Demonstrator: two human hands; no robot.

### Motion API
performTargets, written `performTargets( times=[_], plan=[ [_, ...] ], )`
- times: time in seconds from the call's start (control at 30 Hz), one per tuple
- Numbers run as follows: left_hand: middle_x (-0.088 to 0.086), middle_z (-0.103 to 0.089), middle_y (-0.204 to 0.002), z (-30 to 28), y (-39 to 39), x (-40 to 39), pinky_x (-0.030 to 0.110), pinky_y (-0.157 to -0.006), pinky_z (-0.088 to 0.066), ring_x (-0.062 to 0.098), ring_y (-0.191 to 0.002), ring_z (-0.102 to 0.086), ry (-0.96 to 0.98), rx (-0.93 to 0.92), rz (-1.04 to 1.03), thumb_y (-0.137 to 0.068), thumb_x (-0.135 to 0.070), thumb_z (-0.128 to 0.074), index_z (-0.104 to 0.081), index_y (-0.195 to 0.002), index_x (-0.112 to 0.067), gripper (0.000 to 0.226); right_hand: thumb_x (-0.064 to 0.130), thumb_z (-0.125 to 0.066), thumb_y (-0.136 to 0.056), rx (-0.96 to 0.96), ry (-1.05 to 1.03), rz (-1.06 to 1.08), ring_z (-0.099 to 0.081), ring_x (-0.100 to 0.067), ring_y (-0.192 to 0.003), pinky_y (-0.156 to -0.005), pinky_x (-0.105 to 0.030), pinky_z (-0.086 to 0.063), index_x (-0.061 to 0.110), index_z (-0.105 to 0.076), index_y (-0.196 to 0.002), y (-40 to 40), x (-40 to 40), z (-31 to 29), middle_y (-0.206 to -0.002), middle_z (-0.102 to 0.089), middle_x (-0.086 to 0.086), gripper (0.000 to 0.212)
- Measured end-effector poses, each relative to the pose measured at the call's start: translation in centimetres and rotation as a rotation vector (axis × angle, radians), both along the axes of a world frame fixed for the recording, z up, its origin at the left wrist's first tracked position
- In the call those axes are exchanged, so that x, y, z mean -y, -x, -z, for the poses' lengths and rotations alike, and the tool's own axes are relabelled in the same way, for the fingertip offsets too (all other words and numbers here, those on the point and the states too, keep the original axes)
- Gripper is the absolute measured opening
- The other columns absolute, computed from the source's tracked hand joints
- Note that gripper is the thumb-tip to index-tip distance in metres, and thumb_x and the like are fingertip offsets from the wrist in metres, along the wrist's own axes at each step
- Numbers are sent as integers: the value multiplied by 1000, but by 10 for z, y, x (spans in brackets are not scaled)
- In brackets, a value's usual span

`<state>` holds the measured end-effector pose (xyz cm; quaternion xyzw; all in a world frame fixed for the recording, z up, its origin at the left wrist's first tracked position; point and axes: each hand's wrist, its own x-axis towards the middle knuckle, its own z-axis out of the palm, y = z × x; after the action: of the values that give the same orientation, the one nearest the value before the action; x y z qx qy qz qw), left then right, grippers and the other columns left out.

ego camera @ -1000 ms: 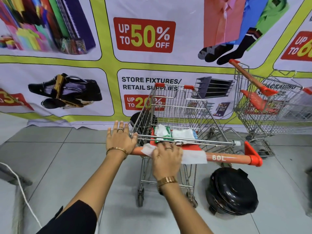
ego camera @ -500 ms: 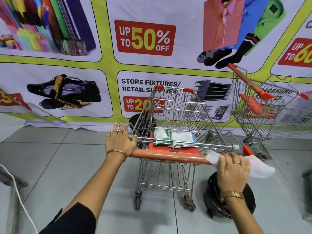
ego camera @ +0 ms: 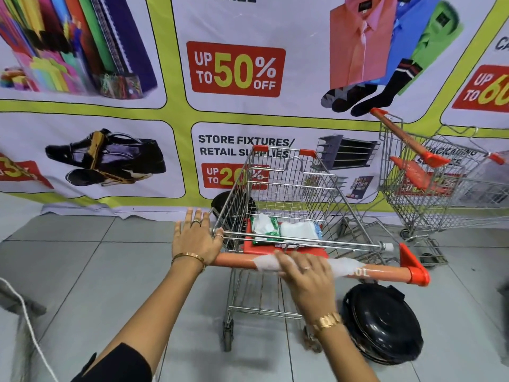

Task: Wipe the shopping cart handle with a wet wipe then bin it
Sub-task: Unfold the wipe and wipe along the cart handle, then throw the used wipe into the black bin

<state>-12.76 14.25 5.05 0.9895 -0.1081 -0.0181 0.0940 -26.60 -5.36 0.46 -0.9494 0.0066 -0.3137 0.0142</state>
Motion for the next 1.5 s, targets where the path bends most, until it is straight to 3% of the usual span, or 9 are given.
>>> performTargets(
  times=[0.37,0.57,0.67,0.8,0.93,1.03,1.27,1.37,1.5],
  plan=[
    [4,-13,-159,-6,0,3,45,-120,-5,22,-148,-2,9,-11,18,-94,-46,-28,-18,-148,-17,62,25,-38,-85,92,-554,130,-52,-20,-111,-100,-41,-39,26,-56,-109,39,11,-8,-113,-64,-1,30],
    [5,-12,-159,-25,-6,-4,46,-121,-3,20,-147,-7,256,-224,147,-95,-45,-33,-18,-148,-19,61,27,-62,-81,141,-1332,-27,-62,-9,-77,-61,-9,-49,29,-66,-83,3,-39,-85,-78,-65,14,5],
    [4,-24,-155,-55,-4,5,38,-117,-20,20,-143,-24,555,-428,310,-92,-44,-42,-30,-144,-21,58,61,-76,-47,157,-1690,-278,-68,-12,-63,-51,-17,-54,21,-69,-78,1,-23,-119,-70,-73,4,51],
    [0,-55,-130,-93,11,43,30,-99,-44,17,-117,-53,844,-781,488,-42,-89,-54,-53,-125,-25,105,49,-87,-40,217,-1962,-528,-72,-19,-78,-70,-32,-59,9,-67,-93,8,2,-157,-88,-76,-8,69],
    [-3,-69,-86,-105,31,93,20,-65,-59,11,-77,-69,1079,-1085,581,-19,-61,-85,-63,-87,-19,83,29,-88,-43,345,-2153,-608,-71,-23,-87,-74,-40,-59,4,-70,-97,24,36,-180,-98,-74,-14,62],
    [-6,-63,-55,-119,56,135,15,-49,-52,3,-50,-59,1072,-991,688,-66,-15,-77,-65,-56,-14,16,23,-87,-46,381,-2252,-690,-71,-22,-88,-68,-41,-59,3,-70,-100,45,70,-184,-97,-74,-14,60],
    [-12,-52,-32,-137,99,264,7,-37,-31,-5,-34,-41,976,-724,764,-81,2,-66,-64,-61,-8,22,12,-65,-79,586,-2348,-831,-58,-33,-113,-101,-47,-44,-6,-59,-116,123,193,-150,-120,-62,-25,41],
    [-16,-56,-37,-135,111,323,7,-40,-34,-5,-41,-46,875,-624,813,-80,2,-66,-72,-83,2,7,25,-84,-59,692,-2262,-578,-64,-32,-104,-92,-45,-51,-1,-68,-104,156,248,-128,-109,-69,-21,53],
    [-17,-51,-31,-135,127,388,11,-40,-31,-5,-33,-40,714,-533,876,-82,1,-64,-74,-79,-2,11,51,-27,-93,742,-2379,-427,-65,-39,-98,-85,-50,-51,-12,-66,-100,198,301,-115,-106,-67,-30,74]
  ],
)
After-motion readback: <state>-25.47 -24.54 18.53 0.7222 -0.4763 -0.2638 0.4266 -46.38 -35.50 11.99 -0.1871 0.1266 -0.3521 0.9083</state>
